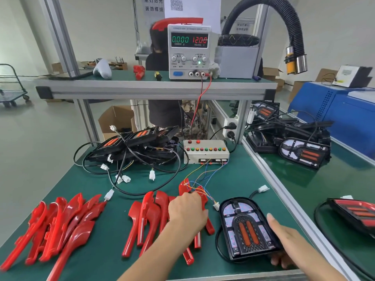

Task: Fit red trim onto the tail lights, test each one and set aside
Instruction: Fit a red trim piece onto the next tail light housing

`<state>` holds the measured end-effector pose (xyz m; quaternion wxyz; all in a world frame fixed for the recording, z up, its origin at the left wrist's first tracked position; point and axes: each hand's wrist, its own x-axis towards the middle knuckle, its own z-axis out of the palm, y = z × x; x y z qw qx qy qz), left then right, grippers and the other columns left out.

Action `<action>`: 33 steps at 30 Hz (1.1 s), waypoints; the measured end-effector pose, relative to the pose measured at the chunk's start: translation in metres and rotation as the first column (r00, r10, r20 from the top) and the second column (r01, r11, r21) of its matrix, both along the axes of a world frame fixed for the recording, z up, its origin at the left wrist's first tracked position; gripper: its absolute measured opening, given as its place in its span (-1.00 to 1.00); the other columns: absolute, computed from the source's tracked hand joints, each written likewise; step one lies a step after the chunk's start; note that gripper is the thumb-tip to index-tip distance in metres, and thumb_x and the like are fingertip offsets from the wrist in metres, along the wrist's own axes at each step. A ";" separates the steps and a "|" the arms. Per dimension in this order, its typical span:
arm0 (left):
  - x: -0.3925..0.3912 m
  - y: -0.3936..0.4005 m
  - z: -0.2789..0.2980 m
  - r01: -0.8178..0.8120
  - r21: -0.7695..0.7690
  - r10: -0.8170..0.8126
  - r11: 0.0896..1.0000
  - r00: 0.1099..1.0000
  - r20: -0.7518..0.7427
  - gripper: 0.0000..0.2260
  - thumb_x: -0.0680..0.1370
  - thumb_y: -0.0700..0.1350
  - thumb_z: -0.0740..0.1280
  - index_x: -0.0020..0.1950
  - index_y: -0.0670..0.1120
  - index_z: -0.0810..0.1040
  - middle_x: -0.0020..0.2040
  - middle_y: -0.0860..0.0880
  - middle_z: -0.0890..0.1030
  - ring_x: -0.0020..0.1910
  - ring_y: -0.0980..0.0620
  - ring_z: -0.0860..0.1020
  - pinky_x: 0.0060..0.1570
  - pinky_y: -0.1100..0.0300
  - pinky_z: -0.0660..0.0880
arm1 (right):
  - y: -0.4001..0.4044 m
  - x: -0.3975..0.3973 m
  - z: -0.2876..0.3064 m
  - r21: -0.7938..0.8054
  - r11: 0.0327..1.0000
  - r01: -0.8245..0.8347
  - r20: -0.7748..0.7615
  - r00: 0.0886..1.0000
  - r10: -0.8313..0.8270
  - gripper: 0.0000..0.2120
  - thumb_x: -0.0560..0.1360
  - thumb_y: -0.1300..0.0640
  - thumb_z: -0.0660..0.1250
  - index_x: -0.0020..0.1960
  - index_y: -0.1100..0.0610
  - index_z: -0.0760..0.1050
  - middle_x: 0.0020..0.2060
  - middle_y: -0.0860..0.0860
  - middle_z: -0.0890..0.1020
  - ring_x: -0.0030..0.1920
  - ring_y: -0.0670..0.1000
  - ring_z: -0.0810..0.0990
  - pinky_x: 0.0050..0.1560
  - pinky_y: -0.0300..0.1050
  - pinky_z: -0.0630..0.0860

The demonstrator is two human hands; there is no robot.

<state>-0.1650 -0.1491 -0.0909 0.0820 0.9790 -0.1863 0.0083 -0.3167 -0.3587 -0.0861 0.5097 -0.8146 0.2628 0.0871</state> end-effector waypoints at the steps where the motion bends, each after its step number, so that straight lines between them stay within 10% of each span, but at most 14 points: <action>1: 0.000 -0.004 -0.002 0.011 0.055 -0.010 0.998 1.000 -0.014 -0.73 0.57 0.06 0.32 0.19 -0.06 0.54 0.14 -0.08 0.63 0.14 -0.18 0.63 -0.12 0.09 0.38 | 0.000 -0.001 0.001 0.013 1.000 0.002 -0.006 1.000 -0.002 -0.26 0.47 -0.51 -0.05 -0.03 -0.05 0.73 -0.23 0.18 0.72 -0.31 0.05 0.66 -0.28 -0.10 0.48; 7: -0.001 -0.003 -0.010 -0.035 0.141 0.047 0.989 0.996 -0.081 -0.71 0.51 -0.05 0.37 0.22 -0.04 0.53 0.18 -0.07 0.63 0.18 -0.16 0.62 -0.03 0.10 0.46 | -0.004 -0.007 0.001 -0.008 0.998 0.069 -0.023 0.997 -0.069 -0.19 0.37 -0.59 -0.04 -0.01 -0.02 0.71 -0.18 0.22 0.72 -0.32 0.04 0.63 -0.28 -0.09 0.47; 14: -0.014 0.026 0.011 -0.148 -0.275 0.081 0.950 0.967 -0.240 -0.69 0.41 0.12 0.36 -0.25 -0.09 0.38 -0.17 -0.15 0.63 -0.08 -0.15 0.64 -0.24 0.07 0.44 | 0.002 -0.017 0.008 -0.243 0.929 0.280 0.233 0.946 -0.224 -0.06 0.43 -0.59 -0.01 0.08 0.27 0.59 -0.05 0.24 0.67 -0.04 0.18 0.64 -0.17 -0.08 0.38; 20: -0.043 0.018 0.021 -0.170 -0.634 -0.002 0.754 0.965 -0.261 -0.69 0.39 0.13 0.42 -0.47 -0.01 0.53 -0.56 0.05 0.47 -0.53 0.10 0.39 -0.38 0.20 0.40 | 0.046 -0.017 0.033 -0.403 0.904 0.146 0.408 0.913 0.034 -0.94 0.55 -0.05 0.40 -0.08 -0.21 0.61 -0.20 -0.39 0.66 -0.14 -0.31 0.63 -0.18 -0.34 0.51; 28: -0.054 -0.050 0.011 -0.331 -0.797 -0.106 0.505 0.893 -0.438 -0.66 0.35 0.14 0.44 -0.47 -0.06 0.51 -0.54 0.06 0.50 -0.52 0.12 0.39 -0.39 0.19 0.44 | 0.059 0.000 0.046 -0.380 0.925 -0.008 0.368 0.916 0.159 -0.62 0.46 0.06 0.52 -0.02 -0.42 0.51 -0.26 -0.22 0.69 -0.30 -0.15 0.64 -0.20 -0.32 0.52; 33: -0.056 -0.070 0.007 -0.293 -0.788 -0.103 0.542 0.907 -0.408 -0.69 0.40 0.12 0.44 -0.53 0.13 0.52 -0.59 0.11 0.43 -0.54 0.12 0.37 -0.50 0.32 0.30 | 0.050 0.007 0.038 -0.513 0.857 0.047 0.265 0.958 0.106 -0.77 0.41 -0.04 0.47 -0.04 -0.35 0.53 -0.33 -0.15 0.65 -0.25 -0.09 0.61 -0.14 -0.13 0.55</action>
